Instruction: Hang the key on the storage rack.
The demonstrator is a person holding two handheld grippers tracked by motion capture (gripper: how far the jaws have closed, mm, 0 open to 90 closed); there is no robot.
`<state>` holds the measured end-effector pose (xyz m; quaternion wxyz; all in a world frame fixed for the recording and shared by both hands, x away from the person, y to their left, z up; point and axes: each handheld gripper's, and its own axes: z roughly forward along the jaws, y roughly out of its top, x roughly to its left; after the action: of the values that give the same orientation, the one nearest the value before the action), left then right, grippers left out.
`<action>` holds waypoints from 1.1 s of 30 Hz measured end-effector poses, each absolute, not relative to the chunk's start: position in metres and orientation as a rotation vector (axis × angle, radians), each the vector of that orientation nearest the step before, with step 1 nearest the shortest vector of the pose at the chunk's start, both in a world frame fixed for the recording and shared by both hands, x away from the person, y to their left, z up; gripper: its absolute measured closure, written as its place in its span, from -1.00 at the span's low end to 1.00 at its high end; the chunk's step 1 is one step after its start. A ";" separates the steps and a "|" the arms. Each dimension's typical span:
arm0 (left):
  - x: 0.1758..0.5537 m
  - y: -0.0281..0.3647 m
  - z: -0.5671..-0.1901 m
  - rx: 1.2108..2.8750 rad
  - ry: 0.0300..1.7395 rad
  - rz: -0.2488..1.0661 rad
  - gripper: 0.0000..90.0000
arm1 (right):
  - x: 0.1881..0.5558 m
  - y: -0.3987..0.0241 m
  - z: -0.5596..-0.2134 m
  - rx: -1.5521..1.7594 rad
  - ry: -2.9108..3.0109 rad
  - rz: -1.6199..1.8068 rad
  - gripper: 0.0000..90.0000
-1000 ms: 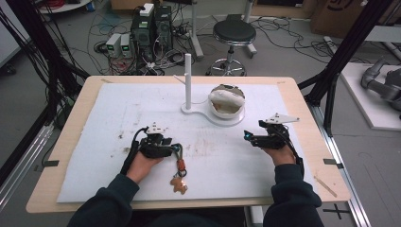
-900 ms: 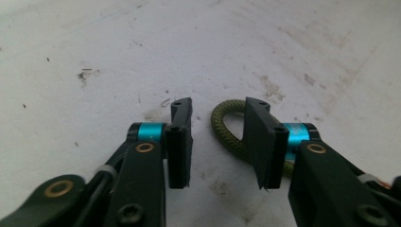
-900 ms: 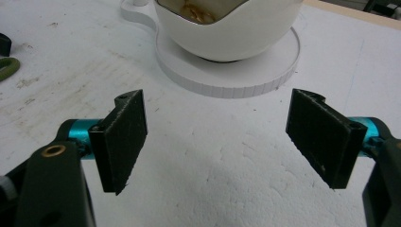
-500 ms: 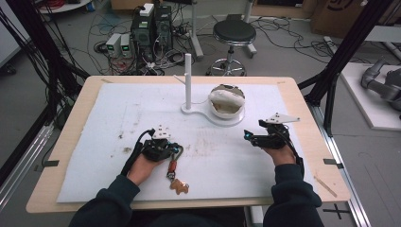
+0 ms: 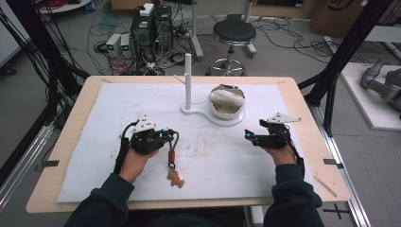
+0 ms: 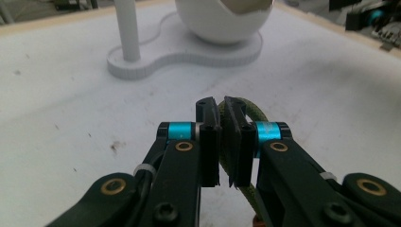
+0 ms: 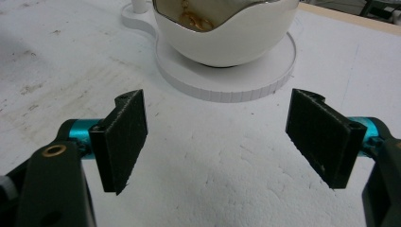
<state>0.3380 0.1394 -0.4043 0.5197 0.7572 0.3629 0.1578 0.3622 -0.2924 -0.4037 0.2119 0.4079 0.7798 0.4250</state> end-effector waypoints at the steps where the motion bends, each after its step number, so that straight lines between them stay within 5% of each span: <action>1: 0.338 0.142 -0.399 1.792 0.868 0.384 0.88 | 0.362 -0.292 -0.404 1.137 2.163 1.182 -0.52; 33: 0.402 0.147 -0.275 1.608 0.799 0.482 0.88 | 0.362 -0.296 -0.399 1.141 2.120 1.235 -0.52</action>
<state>0.4015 0.1473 -0.2752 0.5982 0.6931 0.3443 0.2079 0.3616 -0.2956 -0.3990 0.2162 0.4116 0.7650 0.4457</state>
